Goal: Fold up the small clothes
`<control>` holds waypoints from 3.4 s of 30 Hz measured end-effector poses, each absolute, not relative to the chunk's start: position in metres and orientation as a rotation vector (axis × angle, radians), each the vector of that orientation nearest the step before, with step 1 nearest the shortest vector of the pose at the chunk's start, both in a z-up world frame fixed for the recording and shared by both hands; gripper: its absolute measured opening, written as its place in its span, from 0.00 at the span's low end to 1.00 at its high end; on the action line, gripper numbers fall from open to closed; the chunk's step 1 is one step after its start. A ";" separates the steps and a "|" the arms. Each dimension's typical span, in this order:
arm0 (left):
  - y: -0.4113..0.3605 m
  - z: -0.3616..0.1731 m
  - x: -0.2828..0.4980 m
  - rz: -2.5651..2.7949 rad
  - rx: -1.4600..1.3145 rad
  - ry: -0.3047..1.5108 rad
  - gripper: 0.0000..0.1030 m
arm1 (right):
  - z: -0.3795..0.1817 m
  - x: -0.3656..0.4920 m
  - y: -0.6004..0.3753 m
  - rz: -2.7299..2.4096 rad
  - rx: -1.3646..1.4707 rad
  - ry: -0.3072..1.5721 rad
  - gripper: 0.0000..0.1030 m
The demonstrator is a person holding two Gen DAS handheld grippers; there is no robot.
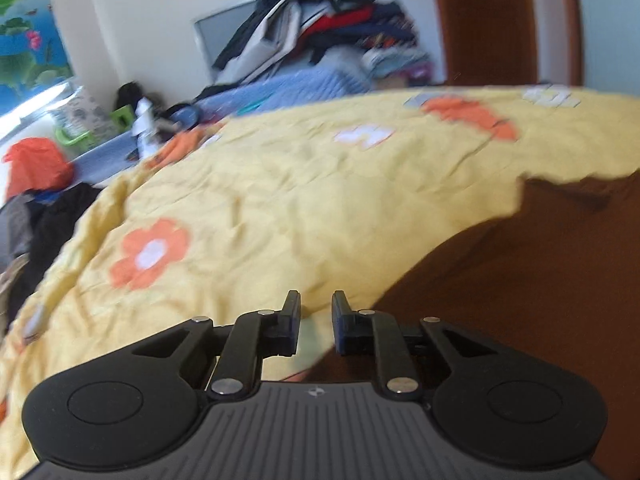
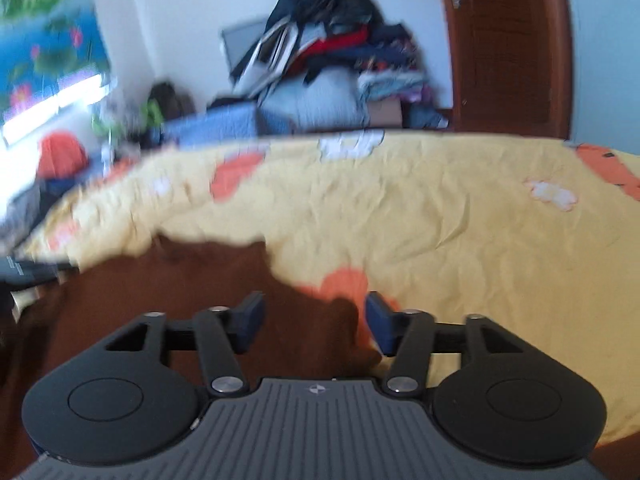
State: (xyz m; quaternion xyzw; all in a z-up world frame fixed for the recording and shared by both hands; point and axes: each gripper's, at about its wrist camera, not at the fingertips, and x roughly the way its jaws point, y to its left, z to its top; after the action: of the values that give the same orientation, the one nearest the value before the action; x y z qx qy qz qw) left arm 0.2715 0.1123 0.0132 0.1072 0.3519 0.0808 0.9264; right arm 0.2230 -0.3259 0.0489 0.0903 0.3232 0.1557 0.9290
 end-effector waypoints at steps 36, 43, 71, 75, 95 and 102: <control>0.158 0.025 -0.010 -0.135 -0.359 0.858 0.91 | 0.008 0.009 -0.404 0.290 0.670 0.869 0.76; 0.141 0.041 -0.027 -0.234 -0.293 0.848 0.91 | -0.001 -0.004 -0.348 0.443 0.570 1.016 0.64; 0.096 0.013 -0.055 -0.023 -0.150 0.928 0.92 | 0.000 -0.036 -0.322 0.481 0.499 1.060 0.71; 0.085 0.015 -0.068 0.003 0.032 0.886 0.29 | -0.002 -0.040 -0.318 0.489 0.471 1.069 0.22; 0.134 0.102 -0.085 -0.499 -0.170 0.810 0.83 | 0.025 -0.045 -0.468 0.199 0.779 0.726 0.72; 0.102 0.111 -0.044 -0.488 -0.258 0.733 0.83 | 0.009 0.019 -0.586 -0.276 0.896 0.640 0.59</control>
State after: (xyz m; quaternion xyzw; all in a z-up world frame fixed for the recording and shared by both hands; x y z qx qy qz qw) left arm -0.0443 0.1021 0.1111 -0.1245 0.3536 -0.2358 0.8966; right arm 0.0187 -0.5856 0.0093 0.4242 0.3032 -0.1307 0.8432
